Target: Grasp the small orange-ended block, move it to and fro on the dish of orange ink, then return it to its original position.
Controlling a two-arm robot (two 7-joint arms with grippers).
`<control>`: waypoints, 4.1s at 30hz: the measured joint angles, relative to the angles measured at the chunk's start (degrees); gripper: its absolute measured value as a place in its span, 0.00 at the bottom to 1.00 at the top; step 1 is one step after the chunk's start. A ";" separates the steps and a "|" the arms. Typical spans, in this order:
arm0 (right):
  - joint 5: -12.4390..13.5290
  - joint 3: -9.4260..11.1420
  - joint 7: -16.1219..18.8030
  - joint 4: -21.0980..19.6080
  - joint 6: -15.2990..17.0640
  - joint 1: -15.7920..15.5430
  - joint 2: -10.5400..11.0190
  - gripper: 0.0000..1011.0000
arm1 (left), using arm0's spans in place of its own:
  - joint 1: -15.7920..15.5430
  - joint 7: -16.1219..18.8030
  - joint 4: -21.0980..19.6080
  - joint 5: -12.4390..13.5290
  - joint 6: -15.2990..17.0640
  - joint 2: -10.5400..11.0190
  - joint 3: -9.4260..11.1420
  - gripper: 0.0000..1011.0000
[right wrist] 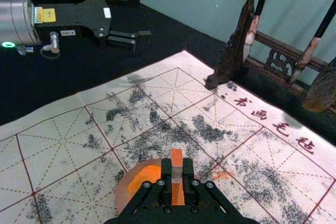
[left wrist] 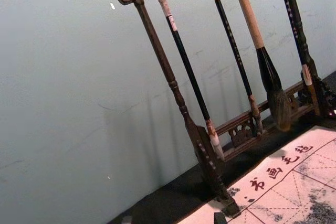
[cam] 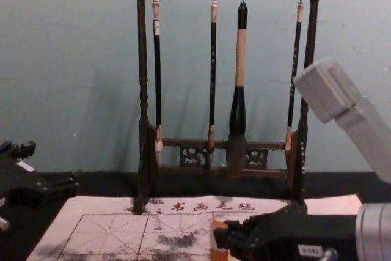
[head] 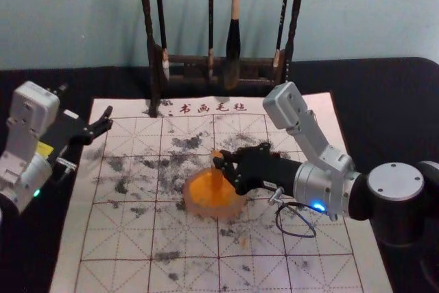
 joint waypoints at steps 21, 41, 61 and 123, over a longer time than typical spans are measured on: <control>-1.30 1.39 -0.11 0.26 0.78 -0.73 -0.90 0.11 | 0.00 0.00 0.00 0.00 0.00 0.00 0.00 0.99; -0.54 2.81 1.07 -1.77 1.08 -2.42 1.17 0.11 | 0.00 0.00 0.00 0.00 0.00 0.00 0.00 0.99; 0.08 1.21 1.57 -2.84 1.35 -2.89 0.88 0.11 | 0.00 0.00 0.00 0.00 0.00 0.00 0.00 0.99; -0.05 3.36 0.79 -1.76 1.21 -3.19 0.76 0.11 | 0.00 0.00 0.00 0.00 0.00 0.00 0.00 0.99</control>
